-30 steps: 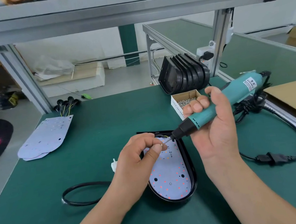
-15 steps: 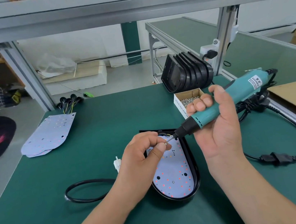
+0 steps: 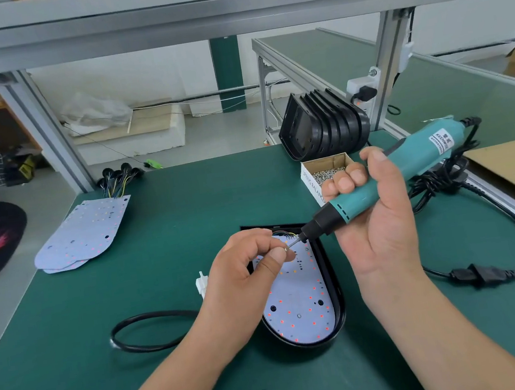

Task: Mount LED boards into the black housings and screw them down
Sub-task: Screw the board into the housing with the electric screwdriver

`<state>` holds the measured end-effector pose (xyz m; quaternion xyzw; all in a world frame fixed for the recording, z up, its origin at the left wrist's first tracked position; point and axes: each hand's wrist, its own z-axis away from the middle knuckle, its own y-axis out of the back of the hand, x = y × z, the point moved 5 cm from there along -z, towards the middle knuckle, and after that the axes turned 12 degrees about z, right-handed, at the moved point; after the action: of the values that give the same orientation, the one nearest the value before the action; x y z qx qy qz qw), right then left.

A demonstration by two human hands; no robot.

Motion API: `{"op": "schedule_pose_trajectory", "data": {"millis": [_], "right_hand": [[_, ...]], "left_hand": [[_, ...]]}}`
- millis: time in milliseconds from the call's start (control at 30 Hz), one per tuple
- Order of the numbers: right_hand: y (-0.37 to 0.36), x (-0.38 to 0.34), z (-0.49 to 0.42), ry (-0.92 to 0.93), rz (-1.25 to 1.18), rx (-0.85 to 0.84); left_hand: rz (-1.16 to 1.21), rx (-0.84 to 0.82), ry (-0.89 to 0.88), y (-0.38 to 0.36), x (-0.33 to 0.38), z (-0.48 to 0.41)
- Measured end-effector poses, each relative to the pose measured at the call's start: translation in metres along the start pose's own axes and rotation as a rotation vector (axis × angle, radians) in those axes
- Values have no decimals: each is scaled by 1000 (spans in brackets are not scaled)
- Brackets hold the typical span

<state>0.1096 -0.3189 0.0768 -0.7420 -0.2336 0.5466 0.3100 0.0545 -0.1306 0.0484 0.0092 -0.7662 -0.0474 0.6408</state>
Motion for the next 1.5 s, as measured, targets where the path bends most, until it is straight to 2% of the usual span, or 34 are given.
{"op": "schedule_pose_trajectory", "data": {"millis": [400, 700, 1500], "right_hand": [[-14, -3, 9, 68, 107, -148], [-5, -4, 5, 46, 44, -69], [-5, -4, 5, 22, 5, -80]], "left_hand": [[90, 49, 12, -1, -6, -1], [150, 7, -22, 4, -6, -3], [120, 34, 7, 7, -8, -5]]}}
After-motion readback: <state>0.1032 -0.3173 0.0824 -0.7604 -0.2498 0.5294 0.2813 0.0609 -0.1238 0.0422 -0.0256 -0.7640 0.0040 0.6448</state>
